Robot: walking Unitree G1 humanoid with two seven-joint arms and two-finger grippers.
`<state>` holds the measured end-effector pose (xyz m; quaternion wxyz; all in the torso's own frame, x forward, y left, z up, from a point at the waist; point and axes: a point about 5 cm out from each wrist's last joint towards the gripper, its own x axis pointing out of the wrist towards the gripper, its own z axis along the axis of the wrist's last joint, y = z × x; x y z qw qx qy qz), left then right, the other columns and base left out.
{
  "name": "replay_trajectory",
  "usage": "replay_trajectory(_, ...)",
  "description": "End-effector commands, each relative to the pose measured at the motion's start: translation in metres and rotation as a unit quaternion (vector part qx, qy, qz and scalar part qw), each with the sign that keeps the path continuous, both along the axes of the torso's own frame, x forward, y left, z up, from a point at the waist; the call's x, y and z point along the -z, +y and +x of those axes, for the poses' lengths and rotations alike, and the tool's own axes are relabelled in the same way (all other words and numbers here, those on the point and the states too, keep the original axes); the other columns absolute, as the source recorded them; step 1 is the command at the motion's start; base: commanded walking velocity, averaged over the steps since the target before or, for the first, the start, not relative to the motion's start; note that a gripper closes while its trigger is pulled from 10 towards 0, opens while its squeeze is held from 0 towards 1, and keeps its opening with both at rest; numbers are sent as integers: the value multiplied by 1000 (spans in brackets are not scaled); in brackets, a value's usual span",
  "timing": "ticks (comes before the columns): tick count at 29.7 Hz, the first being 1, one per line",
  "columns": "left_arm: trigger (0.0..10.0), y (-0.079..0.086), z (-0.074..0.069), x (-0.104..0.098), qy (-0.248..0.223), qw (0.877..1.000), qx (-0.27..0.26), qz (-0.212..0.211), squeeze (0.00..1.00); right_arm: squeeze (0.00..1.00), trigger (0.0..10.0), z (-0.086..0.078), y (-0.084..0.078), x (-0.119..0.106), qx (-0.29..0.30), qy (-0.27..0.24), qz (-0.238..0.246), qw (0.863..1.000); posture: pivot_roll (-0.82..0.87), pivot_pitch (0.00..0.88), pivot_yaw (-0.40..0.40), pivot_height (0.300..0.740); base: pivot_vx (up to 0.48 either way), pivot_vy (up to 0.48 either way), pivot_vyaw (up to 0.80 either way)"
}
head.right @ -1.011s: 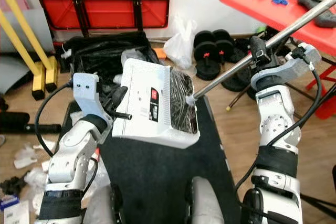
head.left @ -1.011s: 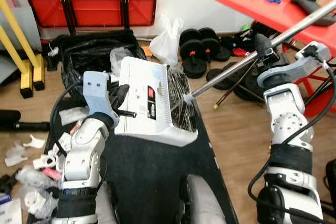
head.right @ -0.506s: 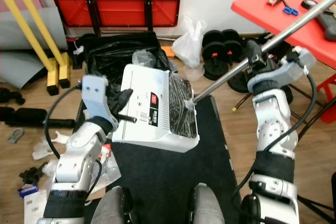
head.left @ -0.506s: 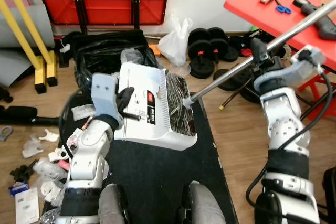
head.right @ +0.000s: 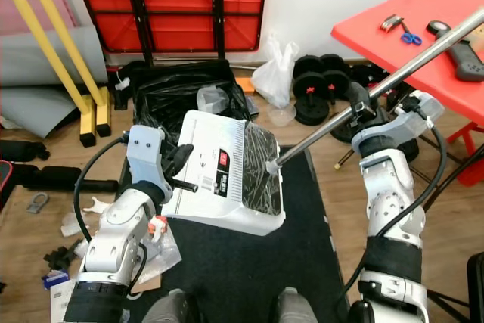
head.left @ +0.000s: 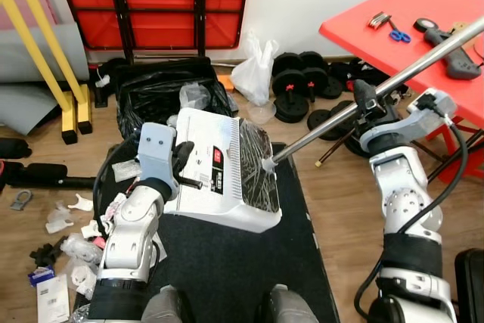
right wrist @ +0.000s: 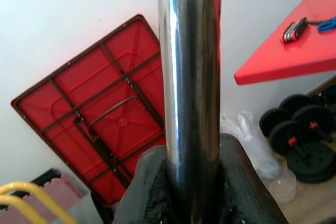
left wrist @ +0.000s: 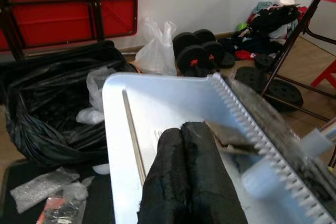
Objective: Sweep floor
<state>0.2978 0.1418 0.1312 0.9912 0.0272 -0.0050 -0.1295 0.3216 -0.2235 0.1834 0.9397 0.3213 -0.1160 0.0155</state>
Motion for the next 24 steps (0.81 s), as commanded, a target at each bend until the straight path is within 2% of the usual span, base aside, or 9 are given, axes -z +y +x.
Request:
replay_trajectory(1,10000,3,-2,8,7,999,-53,8,0,0,10000,-6,-1,-8,-1,-25,-1,1000,-131,45,-132,740,0,0,0)
replay_trajectory(10,10000,2,-6,8,-2,1000,-26,8,0,0,10000,-13,-6,1,8,-11,-6,1000,-133,42,-125,740,0,0,0)
replay_trajectory(24,10000,3,-9,8,0,1000,-18,2,0,0,10000,-16,-8,3,15,-7,-8,1000,-128,50,-122,740,0,0,0)
